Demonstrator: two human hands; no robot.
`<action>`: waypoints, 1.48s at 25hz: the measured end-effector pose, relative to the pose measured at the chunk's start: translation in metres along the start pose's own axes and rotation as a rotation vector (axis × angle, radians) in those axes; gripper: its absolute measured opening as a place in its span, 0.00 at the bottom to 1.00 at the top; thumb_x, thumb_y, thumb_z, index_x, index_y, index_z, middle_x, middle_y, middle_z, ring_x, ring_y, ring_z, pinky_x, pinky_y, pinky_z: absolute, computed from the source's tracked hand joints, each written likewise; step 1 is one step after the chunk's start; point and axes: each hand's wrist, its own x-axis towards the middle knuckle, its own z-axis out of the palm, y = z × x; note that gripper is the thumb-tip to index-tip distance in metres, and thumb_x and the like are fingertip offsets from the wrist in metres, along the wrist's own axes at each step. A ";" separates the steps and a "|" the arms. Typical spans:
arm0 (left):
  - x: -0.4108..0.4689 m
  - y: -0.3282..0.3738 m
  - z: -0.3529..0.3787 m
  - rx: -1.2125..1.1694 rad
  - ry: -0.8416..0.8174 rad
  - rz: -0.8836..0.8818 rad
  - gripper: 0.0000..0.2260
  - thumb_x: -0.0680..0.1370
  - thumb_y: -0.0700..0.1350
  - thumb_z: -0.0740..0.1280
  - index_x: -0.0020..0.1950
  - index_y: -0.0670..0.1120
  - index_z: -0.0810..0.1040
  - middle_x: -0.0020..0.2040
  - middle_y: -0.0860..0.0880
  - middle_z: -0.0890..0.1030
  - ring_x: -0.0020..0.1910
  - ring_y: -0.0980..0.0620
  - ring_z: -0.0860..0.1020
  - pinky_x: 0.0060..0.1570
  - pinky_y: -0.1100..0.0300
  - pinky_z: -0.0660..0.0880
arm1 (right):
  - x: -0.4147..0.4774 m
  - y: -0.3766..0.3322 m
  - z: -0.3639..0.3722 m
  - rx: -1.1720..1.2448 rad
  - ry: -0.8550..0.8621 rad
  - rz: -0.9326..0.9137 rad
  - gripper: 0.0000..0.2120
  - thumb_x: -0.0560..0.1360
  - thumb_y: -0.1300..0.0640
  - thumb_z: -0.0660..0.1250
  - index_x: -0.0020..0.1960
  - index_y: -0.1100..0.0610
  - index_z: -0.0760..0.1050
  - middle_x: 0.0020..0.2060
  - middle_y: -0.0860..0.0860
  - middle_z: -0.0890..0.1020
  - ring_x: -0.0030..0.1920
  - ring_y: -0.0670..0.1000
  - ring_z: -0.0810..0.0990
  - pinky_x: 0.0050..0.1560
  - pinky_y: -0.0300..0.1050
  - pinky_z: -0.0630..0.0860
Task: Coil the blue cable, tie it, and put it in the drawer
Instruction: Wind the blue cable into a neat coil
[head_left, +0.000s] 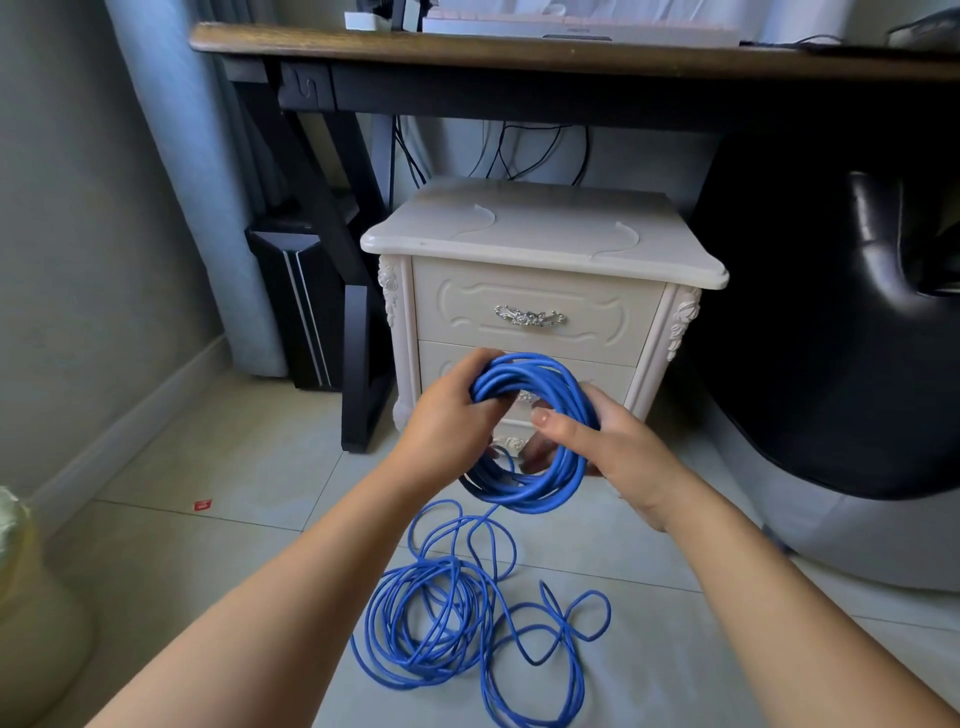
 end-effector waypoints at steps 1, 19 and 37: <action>0.001 -0.001 0.000 -0.065 0.035 -0.047 0.08 0.79 0.39 0.66 0.55 0.51 0.78 0.33 0.52 0.74 0.27 0.56 0.72 0.29 0.58 0.79 | 0.000 0.003 -0.001 0.013 -0.018 0.026 0.21 0.68 0.40 0.68 0.54 0.52 0.76 0.41 0.53 0.85 0.43 0.51 0.85 0.46 0.43 0.78; 0.001 -0.001 0.011 -0.157 0.298 -0.119 0.08 0.79 0.41 0.62 0.49 0.55 0.76 0.32 0.54 0.73 0.31 0.50 0.71 0.31 0.60 0.71 | 0.009 0.010 0.029 0.174 0.274 0.210 0.19 0.75 0.53 0.69 0.63 0.53 0.69 0.47 0.57 0.80 0.39 0.52 0.79 0.33 0.46 0.77; -0.011 0.007 0.007 0.568 -0.194 0.180 0.24 0.73 0.39 0.63 0.66 0.56 0.71 0.46 0.52 0.81 0.45 0.48 0.78 0.43 0.54 0.74 | 0.005 -0.002 0.020 -0.722 0.209 -0.098 0.08 0.68 0.61 0.66 0.39 0.49 0.69 0.32 0.49 0.77 0.33 0.54 0.79 0.37 0.49 0.77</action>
